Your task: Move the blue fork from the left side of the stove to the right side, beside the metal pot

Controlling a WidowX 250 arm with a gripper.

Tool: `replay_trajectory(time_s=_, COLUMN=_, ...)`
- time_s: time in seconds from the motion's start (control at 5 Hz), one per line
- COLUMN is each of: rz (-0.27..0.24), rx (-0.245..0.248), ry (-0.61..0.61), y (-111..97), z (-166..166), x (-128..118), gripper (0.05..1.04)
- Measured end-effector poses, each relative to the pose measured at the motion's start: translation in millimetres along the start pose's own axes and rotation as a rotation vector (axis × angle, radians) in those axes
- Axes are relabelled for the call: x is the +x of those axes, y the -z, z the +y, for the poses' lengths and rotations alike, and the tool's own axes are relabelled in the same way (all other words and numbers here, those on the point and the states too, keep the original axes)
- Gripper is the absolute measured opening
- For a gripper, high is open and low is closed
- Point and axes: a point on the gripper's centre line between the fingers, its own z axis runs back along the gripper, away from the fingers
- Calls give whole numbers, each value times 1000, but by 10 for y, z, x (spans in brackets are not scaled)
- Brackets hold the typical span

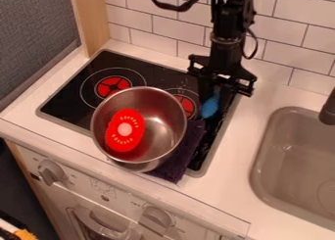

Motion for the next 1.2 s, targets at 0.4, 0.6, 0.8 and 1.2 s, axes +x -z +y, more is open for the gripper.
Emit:
replay_trajectory(time_s=0.4, rz=-20, rx=-13, ry=-63, y=101, z=-14, x=97, gripper=418)
replay_trajectory(time_s=0.6, rz=-16, rx=-30, ry=-84, y=121, z=-29, x=48, gripper=498)
replay_trajectory(time_s=0.8, rz=17, rx=-22, ry=-46, y=104, z=-35, x=-9, gripper=813)
replay_trajectory(time_s=1.2, rz=-6, rx=-6, ry=-3, y=-393, z=-89, x=-68, gripper=1007)
